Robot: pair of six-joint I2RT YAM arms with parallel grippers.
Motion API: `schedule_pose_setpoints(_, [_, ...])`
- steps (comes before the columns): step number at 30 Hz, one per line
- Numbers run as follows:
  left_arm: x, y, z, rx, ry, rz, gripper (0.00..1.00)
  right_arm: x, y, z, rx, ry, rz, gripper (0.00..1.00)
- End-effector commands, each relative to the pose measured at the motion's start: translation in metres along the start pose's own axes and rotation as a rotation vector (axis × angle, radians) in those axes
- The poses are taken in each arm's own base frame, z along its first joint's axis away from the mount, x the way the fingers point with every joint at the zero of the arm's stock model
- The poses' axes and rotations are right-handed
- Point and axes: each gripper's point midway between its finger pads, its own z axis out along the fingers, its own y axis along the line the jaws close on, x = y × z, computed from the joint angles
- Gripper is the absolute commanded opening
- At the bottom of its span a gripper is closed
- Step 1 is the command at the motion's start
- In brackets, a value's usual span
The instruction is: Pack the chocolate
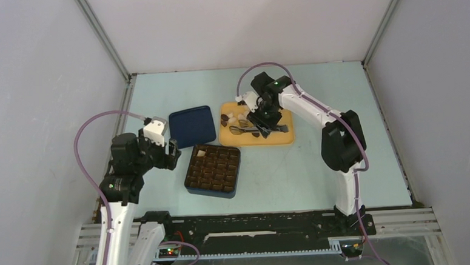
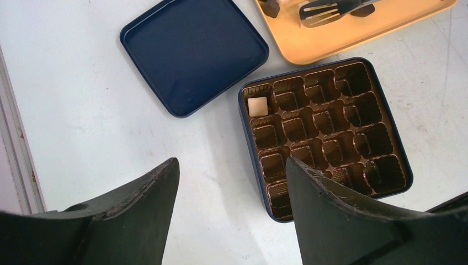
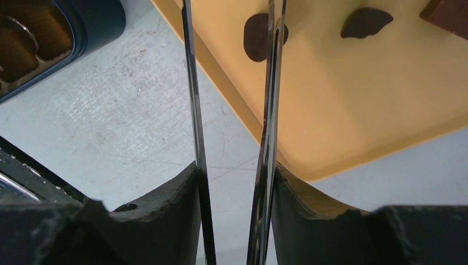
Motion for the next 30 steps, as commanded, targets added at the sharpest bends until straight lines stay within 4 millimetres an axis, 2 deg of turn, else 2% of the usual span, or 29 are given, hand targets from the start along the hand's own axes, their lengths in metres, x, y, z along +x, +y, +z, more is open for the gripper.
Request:
schedule_pose_setpoints(1, [-0.003,0.000,0.001,0.003,-0.027,-0.003,0.75,-0.022,0.000,-0.003,0.012,-0.047,-0.015,0.47])
schedule_pose_setpoints(7, [-0.004,0.000,0.000,0.004,-0.030,-0.002,0.75,-0.030,0.000,0.006,0.013,-0.040,-0.021,0.48])
schedule_pose_setpoints(15, [-0.002,-0.001,-0.001,0.004,-0.033,0.001,0.76,-0.026,0.002,0.008,0.037,-0.010,-0.034,0.37])
schedule_pose_setpoints(21, [-0.002,-0.003,-0.002,0.009,-0.038,0.002,0.76,-0.023,0.008,-0.012,0.077,-0.035,-0.065,0.29])
schedule_pose_setpoints(25, [-0.001,-0.003,-0.002,0.010,-0.038,0.001,0.76,-0.026,0.012,-0.033,0.092,-0.089,-0.077,0.28])
schedule_pose_setpoints(30, [-0.001,-0.003,-0.001,0.011,-0.038,0.001,0.76,-0.028,0.018,-0.048,0.086,-0.134,-0.086,0.28])
